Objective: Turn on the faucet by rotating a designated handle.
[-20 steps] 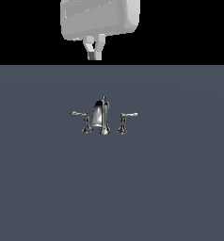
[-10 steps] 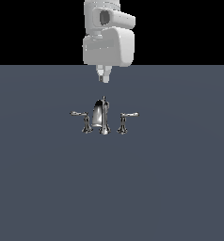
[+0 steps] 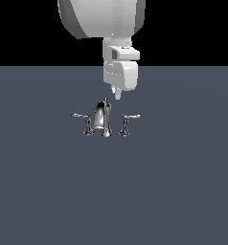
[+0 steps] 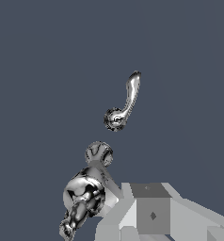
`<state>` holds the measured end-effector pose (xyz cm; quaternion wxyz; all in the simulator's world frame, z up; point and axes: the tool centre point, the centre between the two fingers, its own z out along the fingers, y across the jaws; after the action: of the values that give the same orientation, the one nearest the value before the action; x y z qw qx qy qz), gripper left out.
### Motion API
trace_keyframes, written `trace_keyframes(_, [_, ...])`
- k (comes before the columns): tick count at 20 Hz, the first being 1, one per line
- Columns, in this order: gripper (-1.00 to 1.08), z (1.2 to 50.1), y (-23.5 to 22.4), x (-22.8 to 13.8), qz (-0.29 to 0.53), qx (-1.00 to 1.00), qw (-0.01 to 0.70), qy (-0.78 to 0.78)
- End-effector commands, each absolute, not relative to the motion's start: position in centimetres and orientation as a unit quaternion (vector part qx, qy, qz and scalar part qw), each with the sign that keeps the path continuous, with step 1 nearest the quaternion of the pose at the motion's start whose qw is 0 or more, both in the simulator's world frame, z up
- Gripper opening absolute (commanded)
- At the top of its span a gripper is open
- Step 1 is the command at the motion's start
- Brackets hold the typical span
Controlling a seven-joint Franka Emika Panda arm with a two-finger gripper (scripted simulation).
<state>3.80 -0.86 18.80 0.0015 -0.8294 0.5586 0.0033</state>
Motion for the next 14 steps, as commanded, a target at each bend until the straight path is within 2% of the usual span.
trace_keyframes(1, [-1.00,17.2,-2.0,5.3,0.002,-0.810,0.001,0.587])
trace_keyframes(14, [-1.00,10.7,-7.9,10.3,0.000,-0.720,-0.001,0.694])
